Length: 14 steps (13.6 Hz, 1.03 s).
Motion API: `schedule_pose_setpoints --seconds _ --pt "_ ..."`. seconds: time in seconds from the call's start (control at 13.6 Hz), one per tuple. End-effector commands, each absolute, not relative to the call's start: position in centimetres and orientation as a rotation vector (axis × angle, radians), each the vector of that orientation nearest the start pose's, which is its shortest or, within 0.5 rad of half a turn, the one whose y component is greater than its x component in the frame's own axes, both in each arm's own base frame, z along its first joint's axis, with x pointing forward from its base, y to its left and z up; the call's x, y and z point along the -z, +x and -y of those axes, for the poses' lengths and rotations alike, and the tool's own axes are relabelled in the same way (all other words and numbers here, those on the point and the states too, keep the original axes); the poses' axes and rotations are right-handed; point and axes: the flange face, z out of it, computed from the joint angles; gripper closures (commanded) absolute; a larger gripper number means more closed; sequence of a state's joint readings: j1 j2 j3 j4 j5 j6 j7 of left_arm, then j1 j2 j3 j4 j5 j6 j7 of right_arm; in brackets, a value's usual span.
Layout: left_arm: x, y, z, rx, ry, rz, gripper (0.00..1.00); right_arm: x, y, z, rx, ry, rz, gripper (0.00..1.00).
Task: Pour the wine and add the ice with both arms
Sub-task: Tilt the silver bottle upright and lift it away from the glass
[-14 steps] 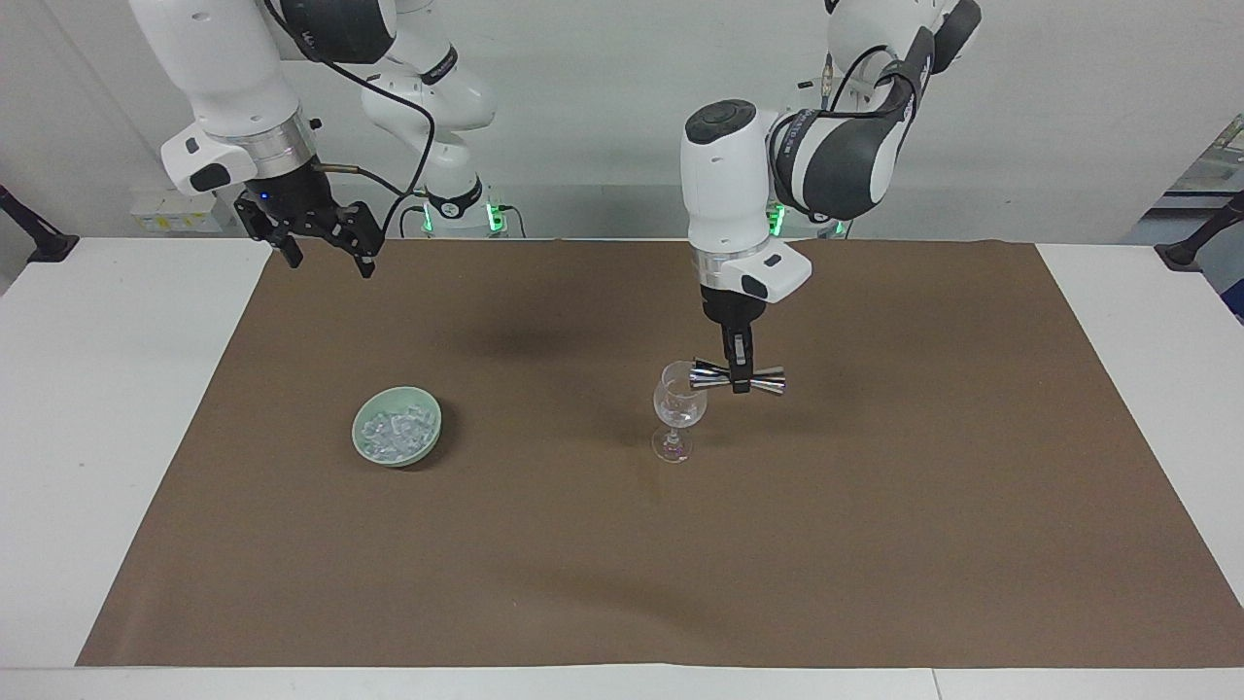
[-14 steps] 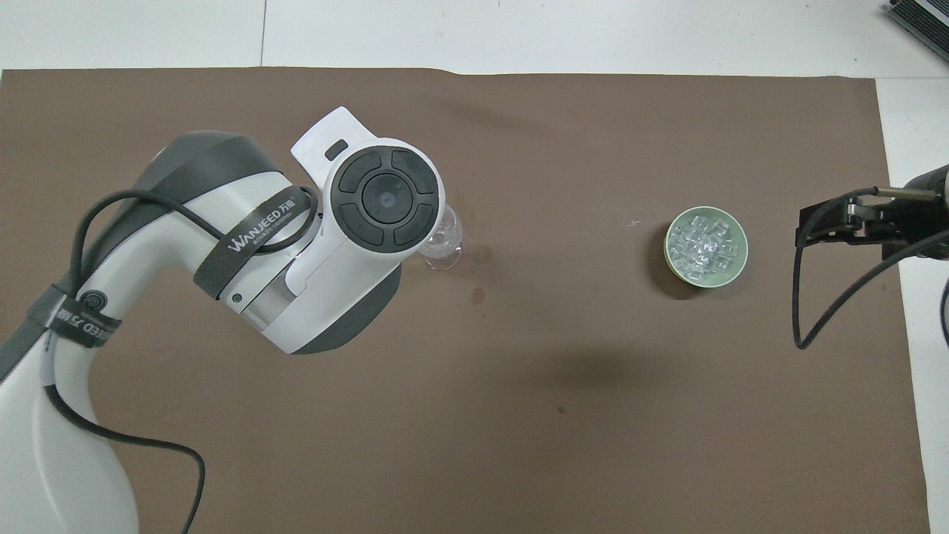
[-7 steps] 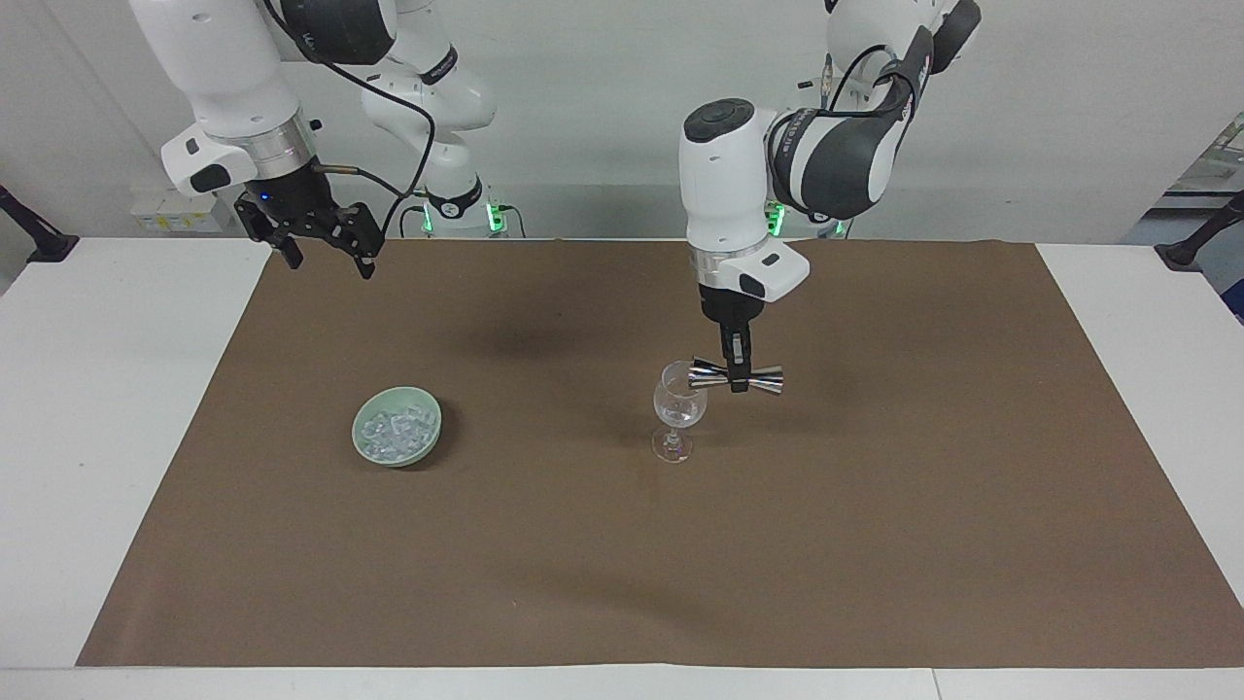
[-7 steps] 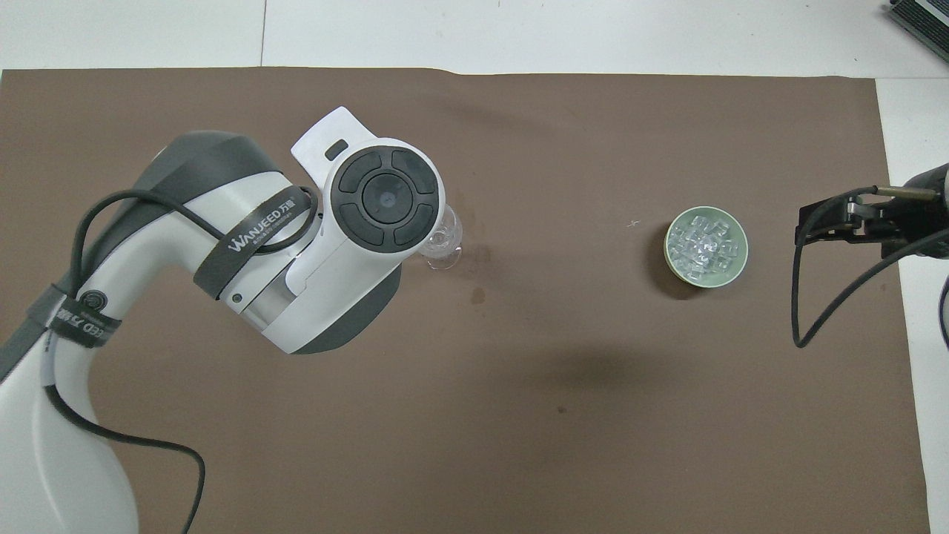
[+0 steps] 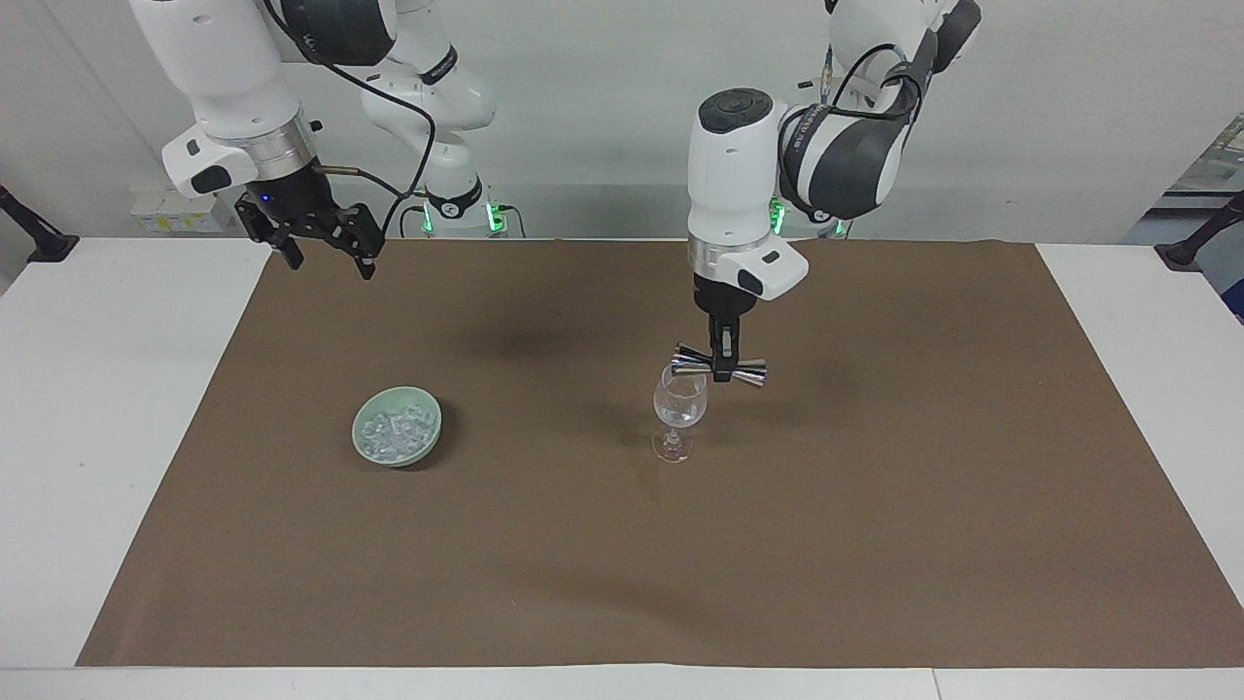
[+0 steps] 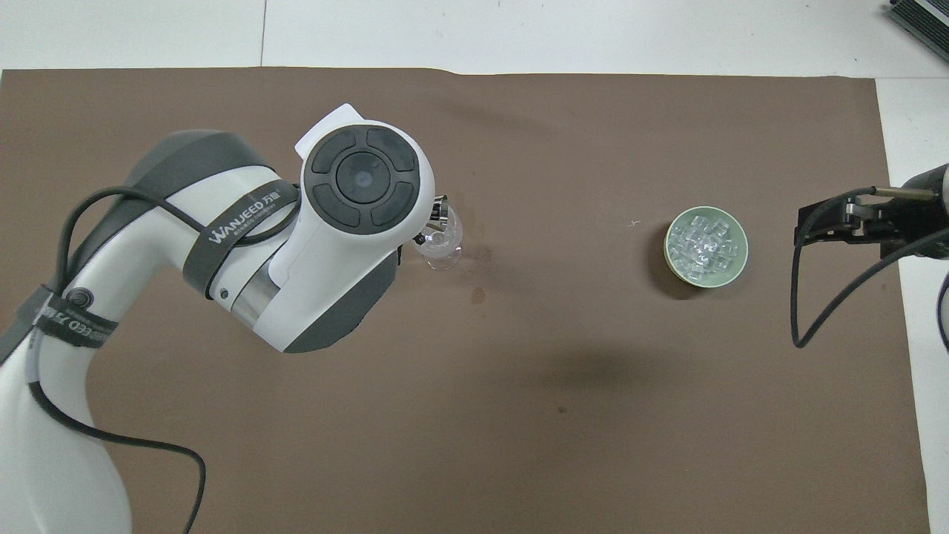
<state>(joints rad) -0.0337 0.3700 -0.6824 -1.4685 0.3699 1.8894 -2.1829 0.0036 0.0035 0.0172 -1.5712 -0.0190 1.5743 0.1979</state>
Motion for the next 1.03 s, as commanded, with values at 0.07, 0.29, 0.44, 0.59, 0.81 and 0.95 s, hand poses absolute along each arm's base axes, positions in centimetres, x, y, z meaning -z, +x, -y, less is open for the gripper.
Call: schedule_pose_setpoints --seconds 0.07,0.29,0.44,0.59,0.81,0.95 --pt "-53.5 56.9 34.5 0.035 -2.516 2.077 1.0 -62.3 55.0 -0.5 0.023 -3.124 -0.235 0.0" --pt "-54.4 58.4 31.2 -0.13 -2.55 2.036 1.0 -62.3 55.0 -0.5 0.023 -3.124 -0.233 0.0" --pt "-54.7 58.8 29.4 -0.229 -2.588 2.003 1.0 -62.3 55.1 -0.4 0.028 -3.124 -0.236 0.0" --pt "-54.4 60.1 26.3 -0.395 -2.601 2.009 1.0 -61.9 55.2 -0.3 0.056 -3.122 -0.236 0.0" --pt "-54.4 61.0 22.8 -0.553 -2.685 1.944 1.0 -60.7 55.3 0.3 0.052 -3.127 -0.181 0.0" --pt "-54.1 61.6 20.7 -0.662 -2.748 1.898 1.0 -59.4 55.6 0.4 0.072 -3.13 -0.153 0.0"
